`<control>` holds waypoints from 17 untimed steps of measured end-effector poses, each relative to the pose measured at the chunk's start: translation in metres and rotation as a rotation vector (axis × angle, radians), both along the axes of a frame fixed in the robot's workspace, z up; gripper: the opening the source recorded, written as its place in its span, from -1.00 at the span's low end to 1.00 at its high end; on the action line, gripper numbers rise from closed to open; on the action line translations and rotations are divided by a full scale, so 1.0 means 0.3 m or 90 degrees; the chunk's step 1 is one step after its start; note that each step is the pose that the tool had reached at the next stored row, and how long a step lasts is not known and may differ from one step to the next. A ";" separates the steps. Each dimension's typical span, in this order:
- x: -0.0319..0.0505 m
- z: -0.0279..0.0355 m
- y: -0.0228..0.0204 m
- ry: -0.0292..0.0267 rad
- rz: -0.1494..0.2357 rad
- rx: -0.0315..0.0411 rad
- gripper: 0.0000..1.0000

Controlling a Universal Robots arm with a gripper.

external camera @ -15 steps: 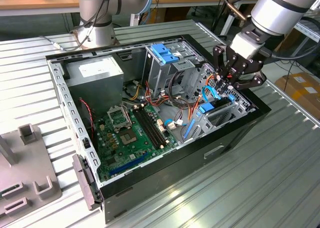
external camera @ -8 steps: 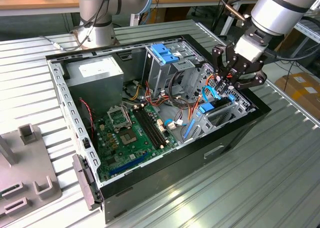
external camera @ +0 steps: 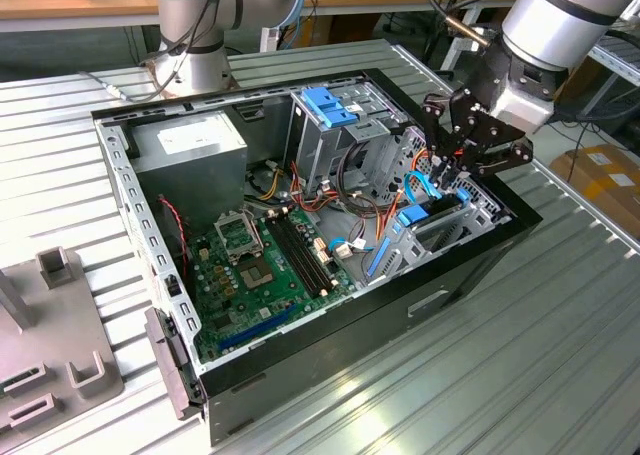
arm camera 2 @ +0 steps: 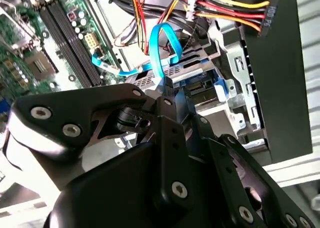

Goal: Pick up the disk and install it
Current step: 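Insert the second disk wire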

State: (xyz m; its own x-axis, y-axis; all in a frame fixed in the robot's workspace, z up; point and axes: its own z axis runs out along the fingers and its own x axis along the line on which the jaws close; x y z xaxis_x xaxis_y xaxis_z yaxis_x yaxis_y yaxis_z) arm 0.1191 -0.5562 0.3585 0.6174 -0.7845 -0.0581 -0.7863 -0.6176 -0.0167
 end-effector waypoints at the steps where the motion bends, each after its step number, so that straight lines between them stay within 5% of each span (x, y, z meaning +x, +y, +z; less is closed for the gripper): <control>1: 0.000 0.000 0.000 -0.0003 0.032 0.0000 -0.52; 7: 0.000 0.000 0.000 -0.0009 0.174 0.0000 -0.52; 11: 0.000 0.000 0.000 -0.0019 0.231 -0.0001 -0.52; 17: 0.000 0.000 0.000 -0.0110 0.306 -0.0012 -0.52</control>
State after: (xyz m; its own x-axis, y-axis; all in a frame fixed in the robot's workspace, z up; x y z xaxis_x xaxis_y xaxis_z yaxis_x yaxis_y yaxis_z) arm 0.1192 -0.5562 0.3585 0.9113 -0.4095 -0.0435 -0.4108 -0.9114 -0.0257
